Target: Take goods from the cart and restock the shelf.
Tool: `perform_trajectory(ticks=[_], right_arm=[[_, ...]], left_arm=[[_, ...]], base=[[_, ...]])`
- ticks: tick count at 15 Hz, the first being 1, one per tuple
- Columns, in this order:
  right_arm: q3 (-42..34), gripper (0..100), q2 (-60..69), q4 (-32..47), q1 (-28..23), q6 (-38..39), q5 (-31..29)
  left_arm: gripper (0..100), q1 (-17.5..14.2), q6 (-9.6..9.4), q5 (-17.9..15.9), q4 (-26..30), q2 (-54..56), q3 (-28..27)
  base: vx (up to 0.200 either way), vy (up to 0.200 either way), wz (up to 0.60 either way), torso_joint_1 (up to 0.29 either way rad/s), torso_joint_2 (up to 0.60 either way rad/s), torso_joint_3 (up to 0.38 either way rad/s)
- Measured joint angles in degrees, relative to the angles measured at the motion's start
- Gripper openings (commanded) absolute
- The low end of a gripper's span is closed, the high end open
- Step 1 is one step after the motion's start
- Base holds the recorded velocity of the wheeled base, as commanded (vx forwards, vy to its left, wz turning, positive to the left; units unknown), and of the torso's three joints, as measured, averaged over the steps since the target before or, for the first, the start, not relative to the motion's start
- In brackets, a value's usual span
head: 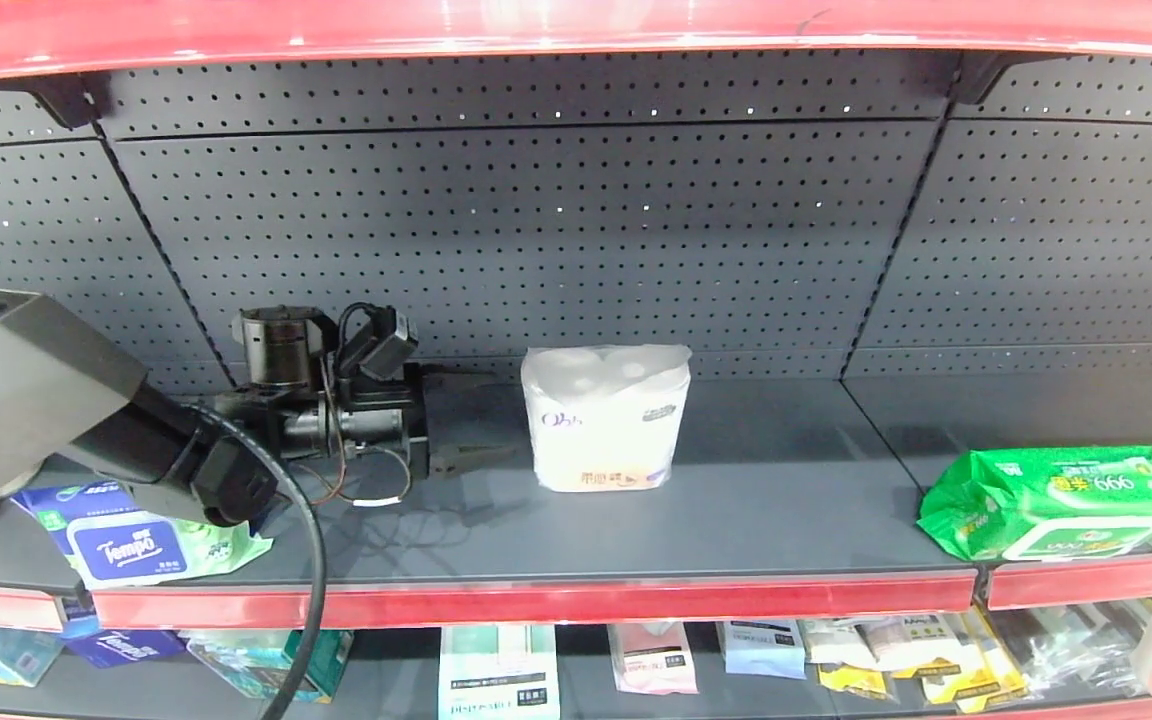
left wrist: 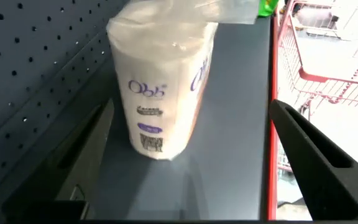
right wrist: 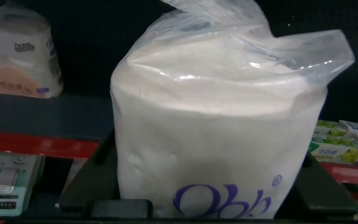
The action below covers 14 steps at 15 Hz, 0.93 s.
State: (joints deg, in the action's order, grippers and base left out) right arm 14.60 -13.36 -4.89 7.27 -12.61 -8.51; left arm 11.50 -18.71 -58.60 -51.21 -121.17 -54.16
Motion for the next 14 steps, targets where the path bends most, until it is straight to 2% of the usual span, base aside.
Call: perform_trajectory(ticks=[14], right_arm=[[-0.72, 0, 1.54, 0.05, -0.79, -0.50, 0.09]], left_arm=[[100, 0.38, -0.11, 0.99, 0.41, -7.77, -11.15]], base=[[0.000, 0.000, 0.00, 0.000, 0.00, 0.000]])
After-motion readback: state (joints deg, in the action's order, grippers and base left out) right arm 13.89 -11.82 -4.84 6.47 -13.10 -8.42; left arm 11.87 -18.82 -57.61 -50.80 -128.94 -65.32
